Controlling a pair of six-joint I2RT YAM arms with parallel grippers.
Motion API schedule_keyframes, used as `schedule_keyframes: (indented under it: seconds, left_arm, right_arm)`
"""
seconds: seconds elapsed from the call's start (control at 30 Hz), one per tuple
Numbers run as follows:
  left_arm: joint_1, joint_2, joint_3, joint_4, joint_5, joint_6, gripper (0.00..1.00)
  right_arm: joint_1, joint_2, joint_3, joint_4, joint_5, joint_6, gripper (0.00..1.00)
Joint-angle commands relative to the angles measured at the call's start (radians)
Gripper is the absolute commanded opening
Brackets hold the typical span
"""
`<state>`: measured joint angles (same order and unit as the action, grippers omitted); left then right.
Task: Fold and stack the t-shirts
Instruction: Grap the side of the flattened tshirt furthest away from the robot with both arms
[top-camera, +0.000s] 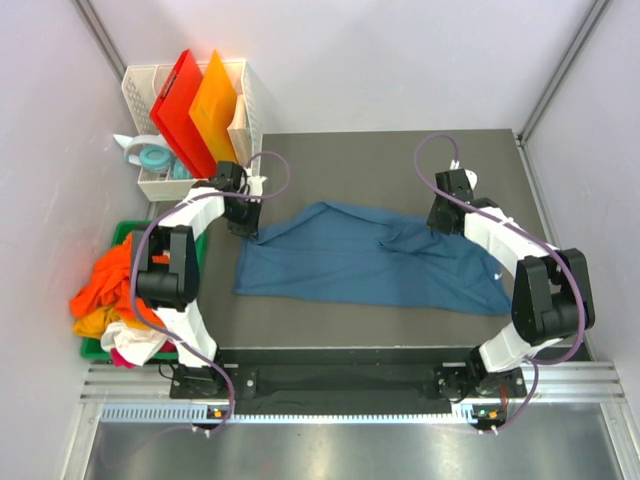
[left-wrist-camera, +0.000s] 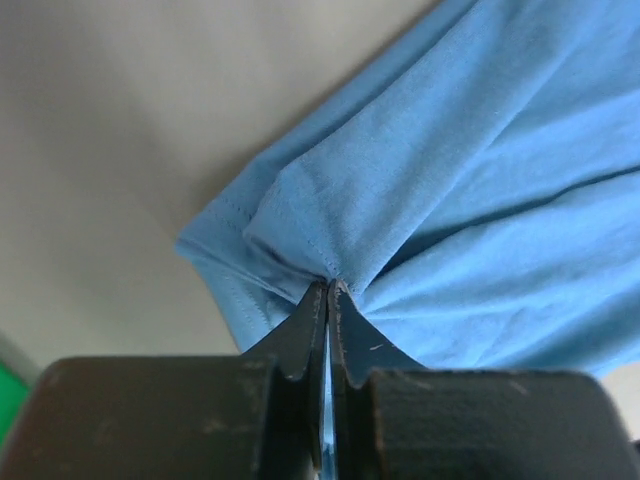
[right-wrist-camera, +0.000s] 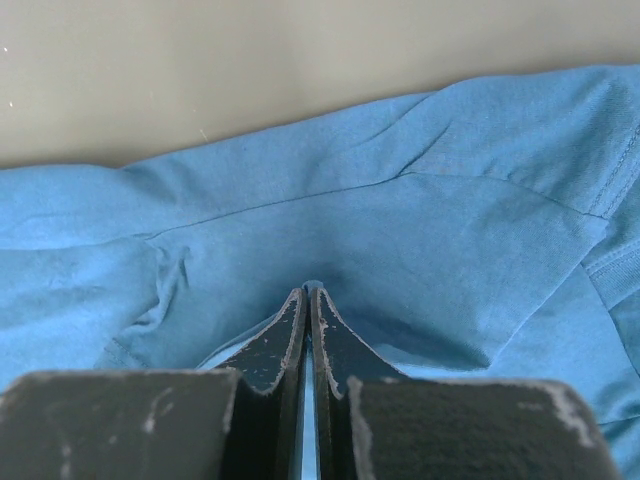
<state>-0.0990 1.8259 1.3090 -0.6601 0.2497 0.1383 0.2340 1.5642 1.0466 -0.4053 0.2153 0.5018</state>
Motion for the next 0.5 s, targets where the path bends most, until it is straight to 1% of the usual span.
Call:
schedule_keyframes:
  seconds: [0.0,0.03,0.07,0.1,0.2,0.37,0.4,0.47]
  left_arm:
    - [-0.001,0.016,0.027,-0.011,-0.003,0.015,0.16]
    - [-0.001,-0.002,0.024,0.010,-0.019,-0.009,0.23]
    - [-0.001,-0.011,0.024,0.034,-0.026,-0.020,0.35]
    - [-0.001,-0.025,0.029,0.072,-0.036,-0.031,0.50]
    - [-0.001,-0.014,0.071,0.119,-0.058,-0.077,0.67]
    - [0.001,0.030,0.121,0.146,-0.087,-0.131,0.68]
    - [0.001,0.047,0.124,0.146,-0.087,-0.132,0.68]
    - [0.001,0.059,0.122,0.151,-0.087,-0.137,0.64]
  right_arm:
    - [0.021,-0.039,0.004,0.040,0.002,0.020,0.00]
    - [0.024,-0.038,0.009,0.040,0.001,0.020,0.00]
    - [0.024,-0.036,0.010,0.040,0.001,0.020,0.00]
    - [0.027,-0.035,0.013,0.039,0.002,0.018,0.00]
    - [0.033,-0.033,0.018,0.037,0.004,0.021,0.00]
    - [0.042,-0.030,0.016,0.031,0.007,0.020,0.00]
    - [0.042,-0.030,0.015,0.033,0.007,0.020,0.00]
    - [0.042,-0.033,0.012,0.033,0.010,0.018,0.00]
